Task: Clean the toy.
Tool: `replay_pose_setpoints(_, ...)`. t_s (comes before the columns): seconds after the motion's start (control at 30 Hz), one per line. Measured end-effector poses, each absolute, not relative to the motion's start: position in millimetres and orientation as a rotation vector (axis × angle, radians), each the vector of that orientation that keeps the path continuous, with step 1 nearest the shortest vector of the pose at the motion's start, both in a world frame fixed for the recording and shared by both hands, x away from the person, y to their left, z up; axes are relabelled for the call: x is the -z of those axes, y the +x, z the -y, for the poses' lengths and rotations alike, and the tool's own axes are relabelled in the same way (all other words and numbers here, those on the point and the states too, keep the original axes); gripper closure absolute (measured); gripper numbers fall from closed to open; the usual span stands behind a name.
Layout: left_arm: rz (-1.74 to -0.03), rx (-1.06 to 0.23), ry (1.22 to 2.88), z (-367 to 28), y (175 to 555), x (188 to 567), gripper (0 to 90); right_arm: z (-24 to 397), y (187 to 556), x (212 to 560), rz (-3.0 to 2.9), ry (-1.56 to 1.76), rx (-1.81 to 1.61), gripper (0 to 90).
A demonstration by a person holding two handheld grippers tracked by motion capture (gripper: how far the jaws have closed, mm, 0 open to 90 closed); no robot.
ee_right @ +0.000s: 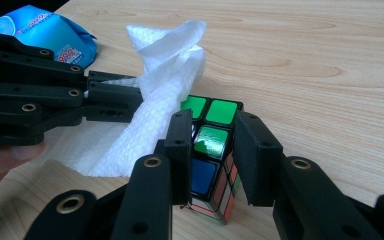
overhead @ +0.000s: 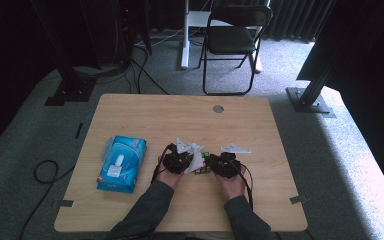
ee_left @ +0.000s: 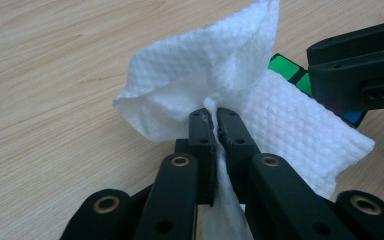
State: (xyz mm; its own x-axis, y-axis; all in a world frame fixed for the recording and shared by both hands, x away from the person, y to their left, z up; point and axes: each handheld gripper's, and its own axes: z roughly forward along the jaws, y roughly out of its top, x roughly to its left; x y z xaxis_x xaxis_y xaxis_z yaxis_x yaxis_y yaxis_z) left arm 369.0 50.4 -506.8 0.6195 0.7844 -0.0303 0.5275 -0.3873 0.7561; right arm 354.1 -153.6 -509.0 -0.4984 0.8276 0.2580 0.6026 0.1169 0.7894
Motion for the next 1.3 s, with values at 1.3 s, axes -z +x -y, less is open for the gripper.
replay_pose_setpoints(1.3, -1.084, -0.419, 2.079, -74, 364, 523, 86.5, 154, 353, 510, -2.135, 1.417, -1.337, 69.7)
